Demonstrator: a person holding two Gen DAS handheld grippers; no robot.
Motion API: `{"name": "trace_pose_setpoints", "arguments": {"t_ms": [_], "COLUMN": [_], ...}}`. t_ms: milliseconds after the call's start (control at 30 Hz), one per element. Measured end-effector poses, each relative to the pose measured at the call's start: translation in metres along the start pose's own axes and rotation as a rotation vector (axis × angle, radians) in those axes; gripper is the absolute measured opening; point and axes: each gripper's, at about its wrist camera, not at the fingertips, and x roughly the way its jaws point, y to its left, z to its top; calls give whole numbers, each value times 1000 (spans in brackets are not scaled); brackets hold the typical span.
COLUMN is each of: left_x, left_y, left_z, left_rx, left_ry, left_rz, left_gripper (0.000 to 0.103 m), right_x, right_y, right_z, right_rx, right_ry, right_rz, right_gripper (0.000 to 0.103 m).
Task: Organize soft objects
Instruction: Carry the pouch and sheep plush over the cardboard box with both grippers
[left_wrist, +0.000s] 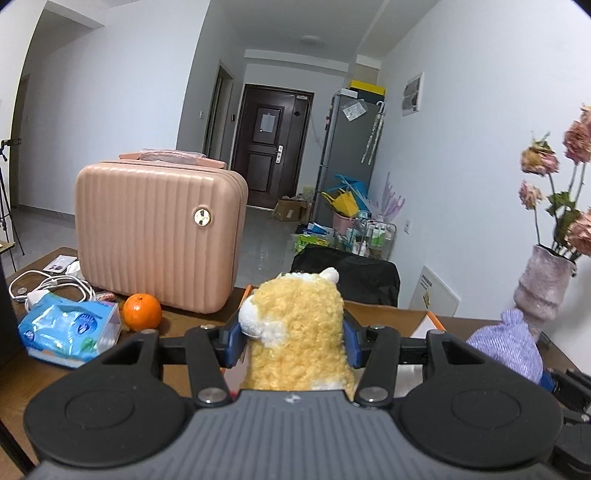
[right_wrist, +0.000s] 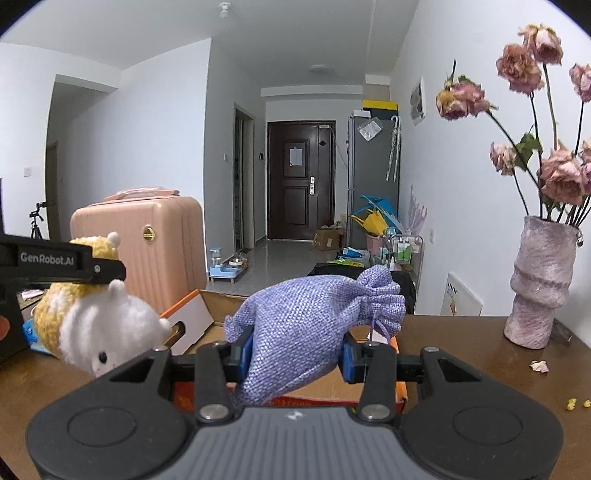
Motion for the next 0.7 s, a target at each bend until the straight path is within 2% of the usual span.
{"name": "trace_pose_setpoints", "arguments": {"t_ms": [433, 700], "left_x": [75, 118], "left_y": [-9, -8], "left_z": [12, 9], "left_rx": [9, 4], "left_ry": [34, 80], "left_rz": [52, 95], "left_gripper": [52, 52], "right_x": [69, 103], "right_y": [-8, -12], "right_z": [20, 27], "right_rx": [-1, -17], "right_ry": [67, 114], "right_rz": [-3, 0], "right_gripper": [43, 43]}}
